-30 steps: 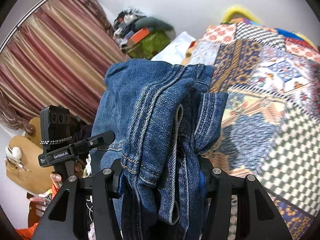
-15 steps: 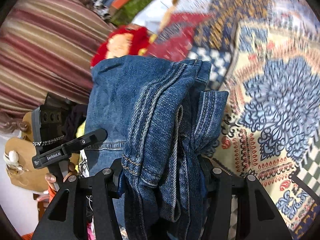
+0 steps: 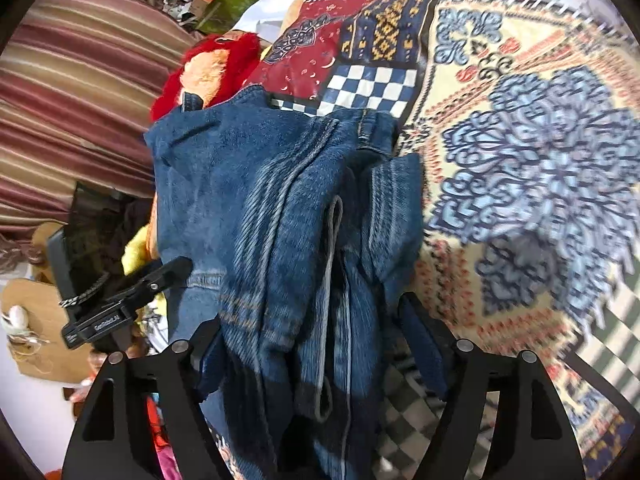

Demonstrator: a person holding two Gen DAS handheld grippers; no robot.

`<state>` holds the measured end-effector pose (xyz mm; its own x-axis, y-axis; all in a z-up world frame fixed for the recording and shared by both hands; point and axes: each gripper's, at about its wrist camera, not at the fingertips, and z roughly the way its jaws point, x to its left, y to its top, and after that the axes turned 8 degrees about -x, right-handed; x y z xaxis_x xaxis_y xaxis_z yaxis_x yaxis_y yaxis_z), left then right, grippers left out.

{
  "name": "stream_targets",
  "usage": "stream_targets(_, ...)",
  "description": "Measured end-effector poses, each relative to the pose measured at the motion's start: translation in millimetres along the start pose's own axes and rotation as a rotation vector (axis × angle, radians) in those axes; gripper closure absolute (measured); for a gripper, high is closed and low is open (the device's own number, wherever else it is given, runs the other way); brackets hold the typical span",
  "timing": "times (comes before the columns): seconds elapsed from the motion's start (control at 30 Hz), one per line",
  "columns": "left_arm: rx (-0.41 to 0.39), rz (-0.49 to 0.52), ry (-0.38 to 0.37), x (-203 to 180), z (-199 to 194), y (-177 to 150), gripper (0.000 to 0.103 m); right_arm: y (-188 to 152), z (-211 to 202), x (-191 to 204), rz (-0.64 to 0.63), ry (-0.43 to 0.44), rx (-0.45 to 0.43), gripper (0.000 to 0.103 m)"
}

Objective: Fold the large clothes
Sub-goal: 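Lower the jacket bundle onto the quilt and open both tools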

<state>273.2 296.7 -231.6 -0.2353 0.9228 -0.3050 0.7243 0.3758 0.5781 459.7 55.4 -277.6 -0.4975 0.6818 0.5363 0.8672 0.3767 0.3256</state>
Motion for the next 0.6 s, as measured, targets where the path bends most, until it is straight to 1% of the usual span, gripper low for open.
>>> stream_targets(0.1,-0.041,0.089,0.068,-14.1,-19.8,0.0,0.038,-5.8,-23.8,10.7,-0.056,-0.073,-0.041,0.027)
stream_targets(0.17,-0.075,0.128,0.086,-22.9,-32.4,-0.8,0.038,-10.6,-41.4,20.9,-0.1,-0.113,-0.083,0.027)
stream_targets(0.23,-0.106,0.143,0.089,-30.0,-42.7,-2.8,0.037,-15.3,-61.2,33.8,-0.144,-0.137,-0.139,0.027)
stream_targets(0.37,-0.146,0.148,0.07,-41.2,-51.5,-7.0,0.037,-22.9,-86.0,61.1,-0.231,-0.143,-0.232,0.027)
stream_targets(0.43,-0.148,0.154,0.064,-48.4,-47.7,-8.1,0.035,-28.7,-91.0,76.8,-0.293,-0.146,-0.265,0.027)
stream_targets(0.47,-0.147,0.162,0.065,-53.2,-47.3,-10.7,0.034,-28.9,-87.5,84.7,-0.316,-0.147,-0.272,0.027)
stream_targets(0.5,-0.146,0.174,0.072,-57.3,-46.7,-14.0,0.03,-28.0,-78.8,94.5,-0.339,-0.149,-0.276,0.026)
stream_targets(0.53,-0.145,0.186,0.081,-58.8,-42.6,-16.3,0.027,-30.4,-74.5,98.6,-0.359,-0.15,-0.272,0.026)
stream_targets(0.6,-0.13,0.214,0.104,-63.8,-32.4,-23.8,0.024,-33.1,-58.0,100.0,-0.385,-0.16,-0.243,0.026)
